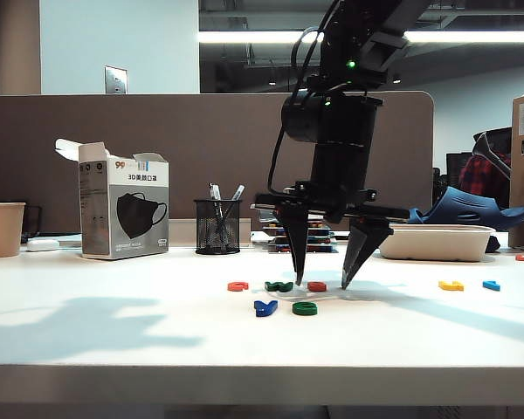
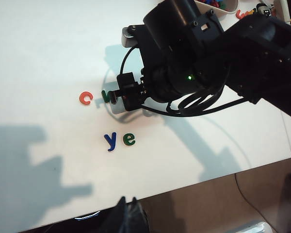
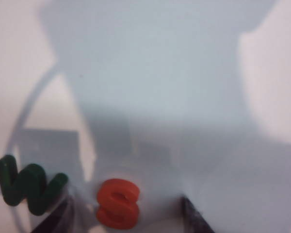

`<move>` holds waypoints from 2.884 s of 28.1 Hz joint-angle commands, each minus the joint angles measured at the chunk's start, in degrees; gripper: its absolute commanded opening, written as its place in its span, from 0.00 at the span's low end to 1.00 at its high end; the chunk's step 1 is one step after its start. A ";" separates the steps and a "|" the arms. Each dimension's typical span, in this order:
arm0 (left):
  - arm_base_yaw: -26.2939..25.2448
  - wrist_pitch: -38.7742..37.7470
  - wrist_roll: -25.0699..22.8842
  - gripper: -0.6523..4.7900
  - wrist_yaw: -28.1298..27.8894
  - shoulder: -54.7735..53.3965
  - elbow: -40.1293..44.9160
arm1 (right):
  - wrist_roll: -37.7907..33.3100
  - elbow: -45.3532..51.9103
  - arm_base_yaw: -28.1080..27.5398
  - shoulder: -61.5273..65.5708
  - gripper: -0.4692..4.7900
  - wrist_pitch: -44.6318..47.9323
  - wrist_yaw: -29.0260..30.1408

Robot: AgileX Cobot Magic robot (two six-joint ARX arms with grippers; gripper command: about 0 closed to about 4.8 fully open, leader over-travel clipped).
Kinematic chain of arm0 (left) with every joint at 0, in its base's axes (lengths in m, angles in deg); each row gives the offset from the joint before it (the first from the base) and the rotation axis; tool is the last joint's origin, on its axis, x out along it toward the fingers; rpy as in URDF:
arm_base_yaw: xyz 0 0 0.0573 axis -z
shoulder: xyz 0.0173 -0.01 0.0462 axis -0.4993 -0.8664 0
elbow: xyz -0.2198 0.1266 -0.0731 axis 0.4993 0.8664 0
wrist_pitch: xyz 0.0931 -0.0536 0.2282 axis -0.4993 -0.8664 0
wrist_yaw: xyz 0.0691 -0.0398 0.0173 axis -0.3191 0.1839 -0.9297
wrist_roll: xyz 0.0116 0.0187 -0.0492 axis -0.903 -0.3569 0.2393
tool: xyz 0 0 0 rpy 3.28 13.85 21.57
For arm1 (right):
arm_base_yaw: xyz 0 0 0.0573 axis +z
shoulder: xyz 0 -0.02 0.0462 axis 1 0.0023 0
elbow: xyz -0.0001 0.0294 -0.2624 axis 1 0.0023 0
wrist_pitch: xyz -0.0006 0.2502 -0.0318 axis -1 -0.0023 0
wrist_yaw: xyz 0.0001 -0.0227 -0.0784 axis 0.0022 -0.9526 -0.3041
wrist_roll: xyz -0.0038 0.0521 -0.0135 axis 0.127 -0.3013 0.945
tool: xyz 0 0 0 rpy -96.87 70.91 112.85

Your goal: Select the appropriate letters from the row of letter magnets placed on the table to arrange into the word "yes".

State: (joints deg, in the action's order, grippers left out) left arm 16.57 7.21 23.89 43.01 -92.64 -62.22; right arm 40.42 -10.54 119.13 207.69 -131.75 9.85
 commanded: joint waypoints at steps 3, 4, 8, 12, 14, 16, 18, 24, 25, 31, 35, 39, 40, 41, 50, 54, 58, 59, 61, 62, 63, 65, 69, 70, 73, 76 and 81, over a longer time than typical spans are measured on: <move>-0.04 0.37 0.15 0.11 0.02 0.15 -0.22 | 0.17 -0.20 0.04 0.63 0.63 0.39 -0.17; -0.04 0.37 0.15 0.11 0.02 0.15 -0.22 | 0.17 -0.20 0.15 1.03 0.63 0.20 -0.13; -0.04 0.35 0.15 0.11 0.02 0.15 -0.22 | 0.15 -0.20 0.31 1.70 0.63 -1.16 -0.11; -0.04 0.37 0.15 0.11 0.02 0.15 -0.22 | 0.15 -0.20 0.31 1.70 0.62 -2.71 -0.20; -0.04 0.37 0.15 0.11 0.02 0.15 -0.22 | 0.13 -0.20 0.70 1.70 0.61 -2.58 -0.52; -0.04 0.37 0.15 0.11 0.02 0.15 -0.22 | 0.13 -0.20 1.40 1.70 0.61 -2.49 -1.53; -0.04 0.35 0.15 0.11 0.02 0.15 -0.22 | 0.09 -0.20 1.86 1.73 0.61 -2.38 -2.29; -0.04 0.37 0.15 0.11 0.02 0.15 -0.22 | -0.81 -0.20 1.97 1.77 0.61 -2.25 -2.89; -0.04 0.37 0.15 0.11 0.02 0.15 -0.22 | -1.36 -0.20 2.03 1.88 0.61 -2.14 -2.89; -0.04 0.35 0.15 0.11 0.02 0.15 -0.22 | -1.70 -0.20 2.16 2.82 0.60 -2.54 -2.47; -0.04 0.35 0.15 0.11 0.02 0.15 -0.22 | -1.81 -0.20 2.84 2.91 0.50 -2.23 -2.47; -0.04 0.37 0.15 0.11 0.02 0.15 -0.22 | -1.84 -0.20 2.93 3.15 0.49 -1.86 -2.47; -0.04 0.37 0.15 0.11 0.02 0.15 -0.22 | -1.84 -0.20 2.93 3.15 0.49 -1.53 -2.49; -0.04 0.37 0.15 0.11 0.02 0.15 -0.22 | -1.84 -0.20 2.93 3.15 0.49 -1.27 -2.47; -0.04 0.37 0.15 0.11 0.02 0.15 -0.22 | -1.86 -0.20 3.10 3.15 0.46 0.09 -2.43; -0.04 0.37 0.15 0.11 0.02 0.15 -0.22 | -1.86 -0.20 3.10 3.15 0.40 -0.90 -2.45; -0.04 0.37 0.15 0.11 0.02 0.15 -0.22 | -1.84 -0.20 3.10 3.15 0.40 -1.09 -2.43; -0.04 0.37 0.15 0.11 0.02 0.15 -0.22 | -1.84 -0.20 3.10 3.15 0.40 -1.20 -2.45; -0.04 0.37 0.15 0.11 0.02 0.15 -0.22 | -1.86 -0.20 3.10 3.15 0.40 -1.36 -2.40; -0.04 0.37 0.15 0.11 0.02 0.15 -0.22 | -1.86 -0.20 3.10 3.15 0.40 -1.42 -2.36; -0.04 0.37 0.15 0.11 0.02 0.15 -0.22 | -1.84 -0.20 3.10 3.15 0.40 -1.46 -2.34; -0.04 0.37 0.15 0.11 0.02 0.15 -0.22 | -1.86 -0.20 3.10 3.15 0.40 -1.73 -2.19; -0.04 0.37 0.15 0.11 0.02 0.15 -0.22 | -1.84 -0.20 3.10 3.15 0.40 -2.29 -2.23; -0.04 0.37 0.15 0.11 0.02 0.15 -0.22 | -1.86 -0.20 3.10 3.15 0.40 -2.29 -2.21; -0.04 0.37 0.15 0.11 0.02 0.15 -0.22 | -1.86 -0.20 3.10 3.15 0.40 -2.32 -2.21; -0.04 0.37 0.15 0.11 0.02 0.15 -0.22 | -1.86 -0.20 3.10 3.15 0.36 -2.38 -2.21; -0.04 0.37 0.15 0.11 0.02 0.15 -0.22 | -1.84 -0.20 3.10 3.15 0.35 -2.60 -2.21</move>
State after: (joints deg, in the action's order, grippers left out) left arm 16.57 7.21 23.89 43.01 -92.64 -62.22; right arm 38.89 -11.65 121.99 209.33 -132.20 5.72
